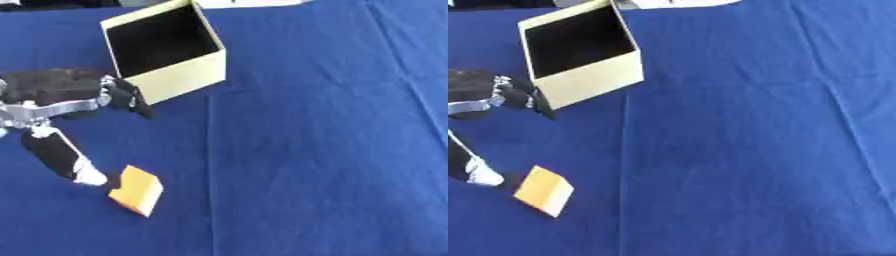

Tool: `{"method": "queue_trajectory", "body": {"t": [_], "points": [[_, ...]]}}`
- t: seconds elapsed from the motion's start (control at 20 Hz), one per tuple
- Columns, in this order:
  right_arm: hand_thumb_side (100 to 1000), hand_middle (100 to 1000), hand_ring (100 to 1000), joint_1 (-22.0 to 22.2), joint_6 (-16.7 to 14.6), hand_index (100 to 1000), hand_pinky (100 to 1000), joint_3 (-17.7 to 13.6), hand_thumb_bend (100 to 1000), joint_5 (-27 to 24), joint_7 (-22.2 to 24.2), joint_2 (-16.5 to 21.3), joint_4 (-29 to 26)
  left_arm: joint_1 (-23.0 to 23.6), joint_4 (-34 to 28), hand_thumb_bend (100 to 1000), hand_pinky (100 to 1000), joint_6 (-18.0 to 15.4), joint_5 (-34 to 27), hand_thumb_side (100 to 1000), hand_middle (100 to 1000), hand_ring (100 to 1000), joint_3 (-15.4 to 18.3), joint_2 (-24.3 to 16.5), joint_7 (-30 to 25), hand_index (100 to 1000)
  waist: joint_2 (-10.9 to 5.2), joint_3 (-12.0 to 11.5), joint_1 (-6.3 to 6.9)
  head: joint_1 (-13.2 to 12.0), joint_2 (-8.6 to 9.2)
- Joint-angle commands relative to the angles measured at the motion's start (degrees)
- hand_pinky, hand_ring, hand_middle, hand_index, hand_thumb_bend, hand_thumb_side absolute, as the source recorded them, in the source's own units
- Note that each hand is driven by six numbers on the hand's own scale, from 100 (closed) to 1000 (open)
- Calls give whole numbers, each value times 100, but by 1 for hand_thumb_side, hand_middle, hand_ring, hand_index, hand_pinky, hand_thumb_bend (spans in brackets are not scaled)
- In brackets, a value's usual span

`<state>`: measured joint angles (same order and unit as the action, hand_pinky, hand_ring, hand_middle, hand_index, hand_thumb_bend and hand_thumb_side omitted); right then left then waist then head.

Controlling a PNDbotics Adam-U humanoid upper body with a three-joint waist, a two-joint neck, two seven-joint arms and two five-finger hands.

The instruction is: Pick up objects on the table and place them in the box.

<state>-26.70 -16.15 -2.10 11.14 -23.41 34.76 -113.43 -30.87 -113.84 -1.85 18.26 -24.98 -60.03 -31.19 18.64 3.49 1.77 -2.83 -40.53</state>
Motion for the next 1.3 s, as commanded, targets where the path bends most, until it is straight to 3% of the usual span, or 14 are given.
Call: {"method": "queue_trajectory", "body": {"t": [0.05, 0.6, 0.9, 1.3], "points": [[788, 615, 766, -52, -2, 743, 814, -31, 100, -42, 10, 132, -116, 55, -75, 769, 688, 20, 34, 297, 732, 768, -50, -109, -126, 850, -124, 8, 1, 12, -51], [791, 611, 761, -55, -1, 741, 814, -14, 100, -65, 38, 109, -116, 336, -75, 865, 685, -18, 352, 308, 712, 764, -203, -83, -341, 826, -108, -1, -20, 19, -53], [793, 610, 760, -51, 4, 741, 814, -12, 100, -72, 49, 90, -116, 427, -75, 862, 645, 223, 948, 347, 644, 730, -268, 121, 236, 787, -98, -11, -38, 9, -61], [793, 608, 760, -37, 20, 740, 813, -10, 100, -76, 71, 62, -116, 504, -75, 810, 629, 541, 1424, 397, 646, 719, -343, 417, 725, 792, -73, -9, -53, -2, -56]]}}
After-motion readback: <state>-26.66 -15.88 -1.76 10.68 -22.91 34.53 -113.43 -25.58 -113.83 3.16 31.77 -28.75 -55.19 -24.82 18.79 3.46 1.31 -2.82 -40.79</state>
